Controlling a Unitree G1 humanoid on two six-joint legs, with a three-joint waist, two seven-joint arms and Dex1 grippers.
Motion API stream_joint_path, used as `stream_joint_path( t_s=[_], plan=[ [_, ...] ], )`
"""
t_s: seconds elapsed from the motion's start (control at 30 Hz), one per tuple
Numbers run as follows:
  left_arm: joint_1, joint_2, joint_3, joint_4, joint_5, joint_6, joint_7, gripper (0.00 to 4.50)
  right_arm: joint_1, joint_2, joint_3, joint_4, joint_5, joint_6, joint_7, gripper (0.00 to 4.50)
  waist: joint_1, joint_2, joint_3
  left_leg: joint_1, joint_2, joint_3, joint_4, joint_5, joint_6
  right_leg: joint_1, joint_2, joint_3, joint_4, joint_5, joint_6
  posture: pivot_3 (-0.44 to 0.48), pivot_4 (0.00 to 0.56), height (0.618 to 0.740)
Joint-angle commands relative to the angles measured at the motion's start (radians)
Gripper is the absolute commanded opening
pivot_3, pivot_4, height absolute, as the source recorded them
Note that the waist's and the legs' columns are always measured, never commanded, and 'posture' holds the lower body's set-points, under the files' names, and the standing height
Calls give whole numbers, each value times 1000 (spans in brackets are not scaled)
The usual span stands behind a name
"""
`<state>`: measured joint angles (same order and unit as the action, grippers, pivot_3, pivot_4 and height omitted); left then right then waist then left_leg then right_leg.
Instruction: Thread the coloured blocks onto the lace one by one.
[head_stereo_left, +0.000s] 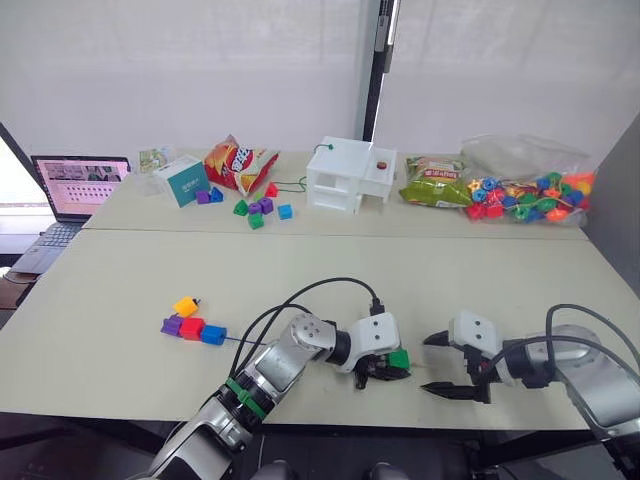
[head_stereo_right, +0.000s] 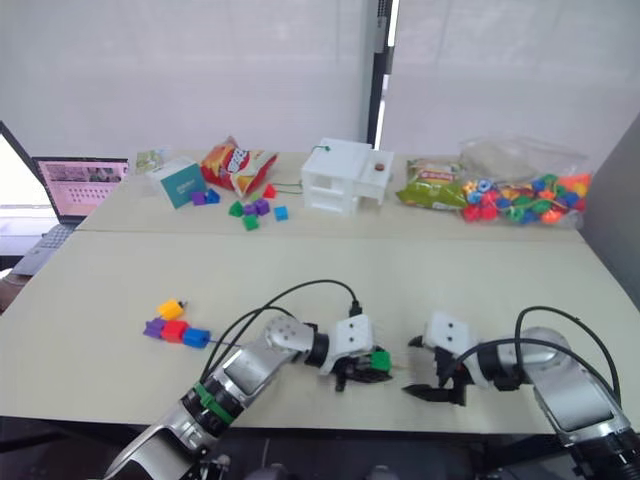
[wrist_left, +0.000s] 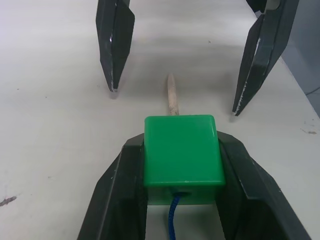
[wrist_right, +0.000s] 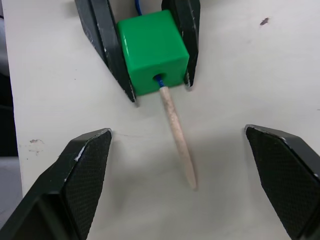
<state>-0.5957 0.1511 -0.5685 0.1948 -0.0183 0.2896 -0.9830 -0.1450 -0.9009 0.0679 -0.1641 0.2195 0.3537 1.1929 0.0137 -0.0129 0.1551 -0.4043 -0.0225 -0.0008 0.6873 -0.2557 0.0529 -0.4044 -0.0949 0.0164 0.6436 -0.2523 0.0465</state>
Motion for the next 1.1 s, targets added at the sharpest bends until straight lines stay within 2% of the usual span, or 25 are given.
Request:
stream_joint_path(
  t_s=[0.03,0.5,0.63,0.83,0.93,1.1],
  plan=[
    [-20,-4,13,-8,0,-23,-9,1204,-8,8,-21,9,14,-34,-7,4500,1,0,0,0,0,0,0,0,0,0,0,0,0,0,0,0,150,740],
    [-8,29,25,-42,-10,-10,-29,1204,-15,18,-5,91,-8,-123,8,0,0,0,0,0,0,0,2,0,0,1,0,0,0,0,0,0,150,740],
    [19,82,55,-90,-32,1,-50,1204,-29,16,-3,69,1,-120,16,0,-1,0,0,0,0,0,3,0,1,0,0,0,1,0,0,0,150,740],
    [127,328,189,-215,-111,10,-150,1204,-47,-1,-6,-33,31,-58,35,0,-10,1,0,0,3,0,2,0,0,-1,2,1,2,0,-1,0,150,740],
    [155,487,248,-164,-101,-73,-222,1204,-48,-16,-8,-65,36,-32,44,0,-8,1,0,0,2,-1,2,0,0,-1,1,0,2,0,-1,0,150,740],
    [171,671,308,12,-67,-242,-302,1204,-48,-16,2,-52,30,-33,47,0,-7,1,0,1,3,-1,2,-1,0,0,0,0,2,0,-1,0,150,740]
  ],
)
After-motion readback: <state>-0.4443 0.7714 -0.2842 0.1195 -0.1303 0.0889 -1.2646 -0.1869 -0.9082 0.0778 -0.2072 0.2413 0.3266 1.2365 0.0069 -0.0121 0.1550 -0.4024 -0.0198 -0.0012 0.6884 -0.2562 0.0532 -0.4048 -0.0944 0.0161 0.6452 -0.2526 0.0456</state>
